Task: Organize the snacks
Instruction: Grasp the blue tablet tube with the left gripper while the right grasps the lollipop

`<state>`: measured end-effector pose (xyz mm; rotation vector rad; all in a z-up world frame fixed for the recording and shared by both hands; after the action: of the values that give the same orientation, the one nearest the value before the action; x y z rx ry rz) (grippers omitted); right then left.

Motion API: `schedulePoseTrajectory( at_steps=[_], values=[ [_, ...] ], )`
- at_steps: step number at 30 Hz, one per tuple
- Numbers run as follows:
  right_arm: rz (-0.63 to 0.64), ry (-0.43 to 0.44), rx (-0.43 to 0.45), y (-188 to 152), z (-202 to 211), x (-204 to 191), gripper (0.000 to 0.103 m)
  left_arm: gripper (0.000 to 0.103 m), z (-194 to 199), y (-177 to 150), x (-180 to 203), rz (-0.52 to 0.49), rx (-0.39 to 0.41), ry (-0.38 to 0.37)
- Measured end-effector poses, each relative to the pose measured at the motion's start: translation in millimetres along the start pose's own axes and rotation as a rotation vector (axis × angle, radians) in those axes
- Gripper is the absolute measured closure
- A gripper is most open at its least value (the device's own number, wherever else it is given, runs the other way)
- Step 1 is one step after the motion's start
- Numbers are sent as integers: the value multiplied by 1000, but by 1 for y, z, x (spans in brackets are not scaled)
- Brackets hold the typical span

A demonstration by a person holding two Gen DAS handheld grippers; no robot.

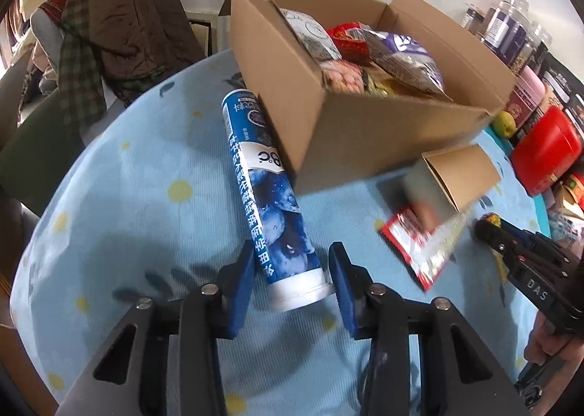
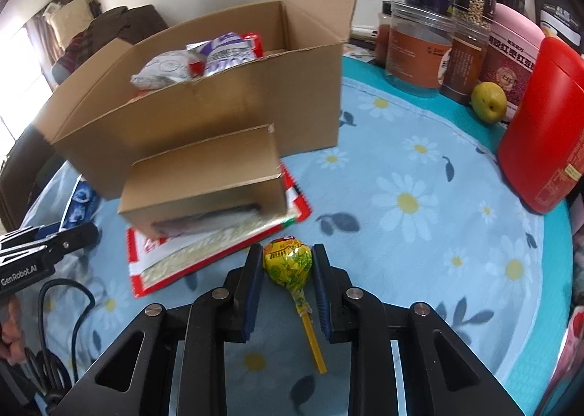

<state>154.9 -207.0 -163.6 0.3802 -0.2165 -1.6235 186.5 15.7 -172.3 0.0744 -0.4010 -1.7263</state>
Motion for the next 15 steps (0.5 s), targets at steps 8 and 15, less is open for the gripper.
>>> schedulePoseTrajectory(
  at_steps=[8,15],
  values=[
    [0,28,-14,-30,16,-16,77,65,14,-40,7,-25,-33,-33],
    [-7,47,-33,-66,29,-27,77,68,22,-72,17,-72,-64,-55]
  ],
)
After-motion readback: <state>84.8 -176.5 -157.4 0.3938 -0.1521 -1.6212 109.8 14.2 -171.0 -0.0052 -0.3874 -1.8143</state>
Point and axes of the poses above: each gripper's, at about its wrist camera, not at the fingertips, and z roughly against the way its jaws point, x to its right, y to its top, the point moved 3 cm from there along -z, roughly the way its jaws point, and after that the axes turned 12 degrees about -x, right-handed, at the moved point
